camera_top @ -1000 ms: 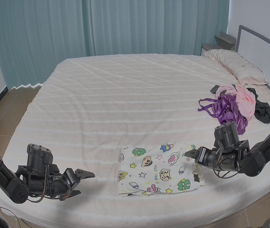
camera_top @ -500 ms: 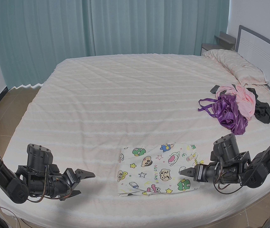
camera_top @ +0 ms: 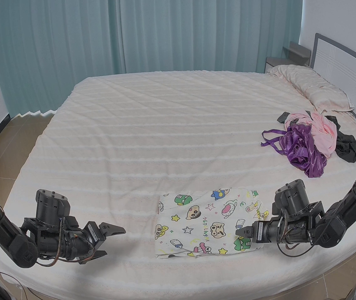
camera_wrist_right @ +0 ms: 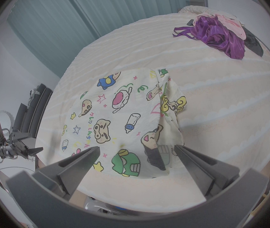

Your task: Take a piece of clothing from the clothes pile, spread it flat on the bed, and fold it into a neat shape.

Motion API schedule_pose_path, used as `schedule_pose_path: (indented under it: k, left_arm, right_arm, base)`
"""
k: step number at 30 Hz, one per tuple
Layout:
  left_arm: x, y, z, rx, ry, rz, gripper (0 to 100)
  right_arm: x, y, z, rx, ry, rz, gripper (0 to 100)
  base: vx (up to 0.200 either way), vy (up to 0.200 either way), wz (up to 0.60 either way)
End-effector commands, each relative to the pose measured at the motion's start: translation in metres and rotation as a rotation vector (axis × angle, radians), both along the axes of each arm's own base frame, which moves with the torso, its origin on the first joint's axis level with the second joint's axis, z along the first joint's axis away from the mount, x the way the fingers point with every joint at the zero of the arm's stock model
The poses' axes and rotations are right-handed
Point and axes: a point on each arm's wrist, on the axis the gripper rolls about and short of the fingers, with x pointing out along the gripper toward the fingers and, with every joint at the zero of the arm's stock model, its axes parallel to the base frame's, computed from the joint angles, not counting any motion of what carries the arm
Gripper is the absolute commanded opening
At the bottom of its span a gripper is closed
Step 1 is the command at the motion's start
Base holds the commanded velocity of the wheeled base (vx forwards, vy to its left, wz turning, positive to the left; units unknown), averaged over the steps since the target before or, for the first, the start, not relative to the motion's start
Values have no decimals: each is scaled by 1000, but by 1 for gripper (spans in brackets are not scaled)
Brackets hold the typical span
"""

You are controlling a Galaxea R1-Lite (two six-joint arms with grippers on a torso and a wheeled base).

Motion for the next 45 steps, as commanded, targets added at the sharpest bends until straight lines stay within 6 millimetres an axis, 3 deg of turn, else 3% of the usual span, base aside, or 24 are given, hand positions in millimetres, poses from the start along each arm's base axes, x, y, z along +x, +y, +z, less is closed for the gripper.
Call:
schedule_pose_path:
  k: [1, 20, 24, 25, 39, 45]
  left_arm:
    - [0, 0, -1, 1, 3, 1, 100]
    - [0, 0, -1, 1, 3, 1, 100]
    - [0, 0, -1, 0, 3, 2, 100]
    - [0, 0, -1, 0, 3, 2, 100]
    - [0, 0, 0, -1, 2, 2, 100]
    - [0, 0, -1, 0, 5, 2, 100]
  right_arm:
    - [0, 0, -5, -19, 10, 10, 100]
    - [0, 2, -2, -27, -12, 45, 100]
    - [4, 6, -17, -44, -13, 60, 100]
    - [4, 6, -19, -47, -14, 62, 0]
    - [-7, -14, -10, -62, -30, 44, 0]
    - [-13, -25, -16, -93, 6, 35, 0]
  base:
    - [0, 0, 0]
    - [0, 0, 0]
    - [0, 0, 0]
    - [0, 0, 0]
    - [0, 0, 0]
    - [0, 0, 0]
